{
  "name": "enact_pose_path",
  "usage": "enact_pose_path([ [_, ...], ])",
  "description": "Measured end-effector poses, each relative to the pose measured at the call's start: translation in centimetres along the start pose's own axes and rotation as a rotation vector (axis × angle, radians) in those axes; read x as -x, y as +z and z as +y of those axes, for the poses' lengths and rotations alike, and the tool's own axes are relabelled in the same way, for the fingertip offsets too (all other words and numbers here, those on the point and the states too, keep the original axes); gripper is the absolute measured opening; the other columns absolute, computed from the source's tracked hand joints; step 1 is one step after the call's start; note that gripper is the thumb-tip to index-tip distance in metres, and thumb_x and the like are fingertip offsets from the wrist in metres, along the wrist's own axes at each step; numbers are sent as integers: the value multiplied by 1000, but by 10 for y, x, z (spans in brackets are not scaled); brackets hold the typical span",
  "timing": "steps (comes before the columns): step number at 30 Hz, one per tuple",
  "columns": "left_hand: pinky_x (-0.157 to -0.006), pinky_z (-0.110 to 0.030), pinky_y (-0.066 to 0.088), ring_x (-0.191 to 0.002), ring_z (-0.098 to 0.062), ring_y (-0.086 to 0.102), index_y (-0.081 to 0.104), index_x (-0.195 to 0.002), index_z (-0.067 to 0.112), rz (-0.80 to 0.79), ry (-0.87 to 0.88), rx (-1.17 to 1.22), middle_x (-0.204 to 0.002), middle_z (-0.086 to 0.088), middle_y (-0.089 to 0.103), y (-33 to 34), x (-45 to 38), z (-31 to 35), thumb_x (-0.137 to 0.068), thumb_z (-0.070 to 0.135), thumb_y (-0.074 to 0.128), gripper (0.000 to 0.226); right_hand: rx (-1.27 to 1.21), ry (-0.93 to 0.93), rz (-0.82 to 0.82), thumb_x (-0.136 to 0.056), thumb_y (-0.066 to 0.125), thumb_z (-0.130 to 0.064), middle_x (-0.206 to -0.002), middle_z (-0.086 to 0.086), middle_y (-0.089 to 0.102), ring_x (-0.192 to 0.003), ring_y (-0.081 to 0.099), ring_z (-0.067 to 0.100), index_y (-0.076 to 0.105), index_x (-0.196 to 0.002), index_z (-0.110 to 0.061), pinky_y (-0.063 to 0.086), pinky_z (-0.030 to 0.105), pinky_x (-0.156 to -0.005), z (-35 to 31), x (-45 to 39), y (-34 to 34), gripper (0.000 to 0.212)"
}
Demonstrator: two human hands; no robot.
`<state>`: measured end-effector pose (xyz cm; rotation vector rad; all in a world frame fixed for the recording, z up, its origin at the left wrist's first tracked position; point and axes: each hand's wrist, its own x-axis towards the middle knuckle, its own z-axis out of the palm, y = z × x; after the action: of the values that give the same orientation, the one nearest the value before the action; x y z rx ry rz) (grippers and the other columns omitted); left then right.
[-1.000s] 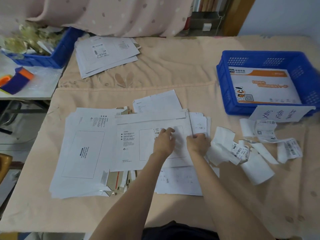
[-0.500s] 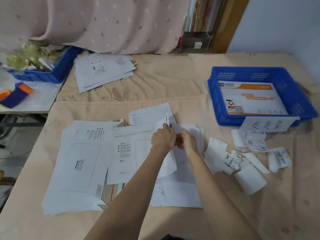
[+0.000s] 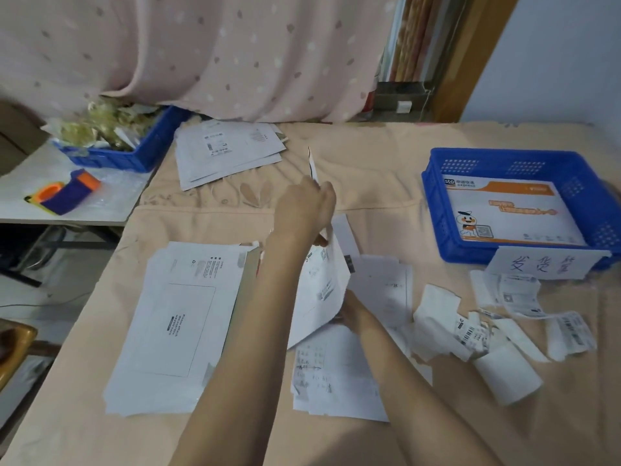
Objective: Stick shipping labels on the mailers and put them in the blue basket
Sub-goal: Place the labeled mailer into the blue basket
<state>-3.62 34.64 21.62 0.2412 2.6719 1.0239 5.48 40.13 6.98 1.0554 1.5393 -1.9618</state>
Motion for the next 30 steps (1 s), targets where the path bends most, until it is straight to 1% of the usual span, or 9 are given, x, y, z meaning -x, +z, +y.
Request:
enact_pose_path([
  [3, -90, -32, 39, -96, -32, 56, 50, -99, 8, -33, 4, 137, -91, -7, 56, -29, -6, 5, -99, 26, 28, 28, -18, 39, -63, -103, 33, -44, -83, 6, 61, -71, 59, 19, 51, -106, -14, 49, 36, -83, 2, -10, 1, 36],
  [7, -92, -44, 49, -95, -29, 61, 51, -108, 16, -128, -12, 401, -107, -11, 62, -39, -4, 4, -99, 34, 28, 30, -174, 77, 42, -93, 43, -62, -107, 27, 64, -94, 67, 37, 52, -128, 4, 47, 42, -102, 10, -25, -20, 76],
  [9, -77, -34, 51, -82, -22, 62, 51, -109, 17, -132, -25, 508, -99, -9, 64, -41, -4, -1, -100, 32, 30, 27, -173, 23, 110, -86, 47, -67, -79, 10, 65, -57, 64, 18, 63, -95, -6, 55, 26, -64, 11, -21, -35, 64],
  [11, -74, -34, 53, -80, -25, 65, 56, -104, 19, -203, -27, 572, -94, -10, 66, -46, -7, -16, -100, 35, 36, 26, -196, -15, 240, -87, 57, -55, -74, 2, 52, -54, 49, 11, 55, -82, -13, 40, 20, -47, 7, -18, -55, 42],
  [14, -87, -44, 55, -98, -32, 67, 61, -115, 20, -436, -79, 528, -107, -13, 70, -52, -13, -60, -85, 44, 61, 38, -222, -106, 480, -72, 76, -50, -96, 1, 64, -83, 62, 17, 57, -111, -16, 55, 27, -71, 6, -15, -89, 56],
  [16, -78, -35, 56, -93, -25, 70, 65, -113, 18, -486, -185, 364, -102, -5, 73, -40, -13, -90, -73, 35, 78, 45, -252, -128, 618, -54, 85, -50, -104, 5, 70, -92, 67, 24, 63, -104, -14, 56, 40, -86, 14, -12, -107, 65],
  [21, -57, -25, 52, -65, -22, 59, 62, -98, 2, -242, -422, 321, -82, -12, 63, 23, -6, -139, -69, 6, 83, 36, -93, -204, 843, -63, 85, -40, -99, 0, 67, -89, 66, 25, 57, -110, -12, 54, 45, -86, 26, 7, -113, 61],
  [26, -76, -47, 59, -78, -28, 68, 66, -102, 3, -154, -394, 333, -92, -14, 70, 70, -33, -197, -20, 38, 86, 92, -87, -249, 895, -61, 83, -42, -95, -6, 71, -86, 68, 20, 64, -107, -19, 56, 41, -79, 38, 21, -110, 54],
  [30, -78, -51, 57, -84, -33, 69, 67, -93, 3, -170, -352, 330, -95, -18, 69, 70, -41, -202, -18, 44, 82, 87, -76, -244, 932, -62, 82, -42, -99, -5, 71, -89, 67, 21, 63, -111, -20, 55, 39, -80, 44, 31, -105, 57],
])
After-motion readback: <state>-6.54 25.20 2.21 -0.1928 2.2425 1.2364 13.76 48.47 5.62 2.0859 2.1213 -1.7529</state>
